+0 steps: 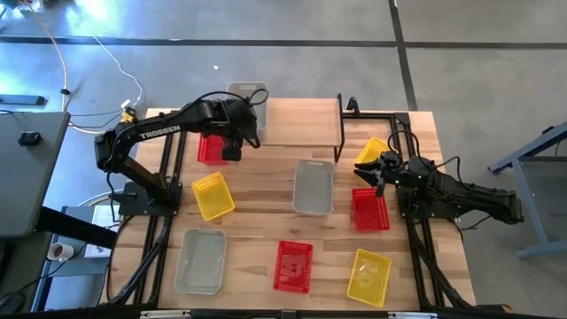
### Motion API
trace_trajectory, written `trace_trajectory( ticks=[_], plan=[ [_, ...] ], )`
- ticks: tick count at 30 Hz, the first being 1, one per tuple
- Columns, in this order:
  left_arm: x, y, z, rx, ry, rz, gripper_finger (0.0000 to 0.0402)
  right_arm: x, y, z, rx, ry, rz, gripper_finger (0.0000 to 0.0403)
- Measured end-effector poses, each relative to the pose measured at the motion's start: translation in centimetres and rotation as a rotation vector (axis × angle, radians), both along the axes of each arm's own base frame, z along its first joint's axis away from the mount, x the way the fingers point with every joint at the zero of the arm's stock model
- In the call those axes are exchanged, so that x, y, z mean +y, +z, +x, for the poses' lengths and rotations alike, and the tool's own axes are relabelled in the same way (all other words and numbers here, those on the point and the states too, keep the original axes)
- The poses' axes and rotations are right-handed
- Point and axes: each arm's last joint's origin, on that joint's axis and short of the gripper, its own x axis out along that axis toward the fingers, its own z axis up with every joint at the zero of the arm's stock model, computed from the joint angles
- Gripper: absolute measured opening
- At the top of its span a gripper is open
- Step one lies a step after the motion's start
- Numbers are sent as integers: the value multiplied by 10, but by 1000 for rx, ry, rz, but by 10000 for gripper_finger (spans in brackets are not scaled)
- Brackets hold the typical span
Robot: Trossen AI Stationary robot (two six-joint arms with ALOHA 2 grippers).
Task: Stack baskets on shelf by color
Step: Put the top yellow bin on the shelf
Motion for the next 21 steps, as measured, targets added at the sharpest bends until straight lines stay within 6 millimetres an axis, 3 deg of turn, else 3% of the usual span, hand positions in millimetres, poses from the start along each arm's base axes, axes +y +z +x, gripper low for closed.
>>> trace_trajectory(
  ticks=[8,21],
  plan=[
    [-2,28,-1,-45,14,10,166,0,0,0,0,0,0,126],
    [-23,70,0,-192,117,-37,166,0,0,0,-1,0,0,126]
  ],
)
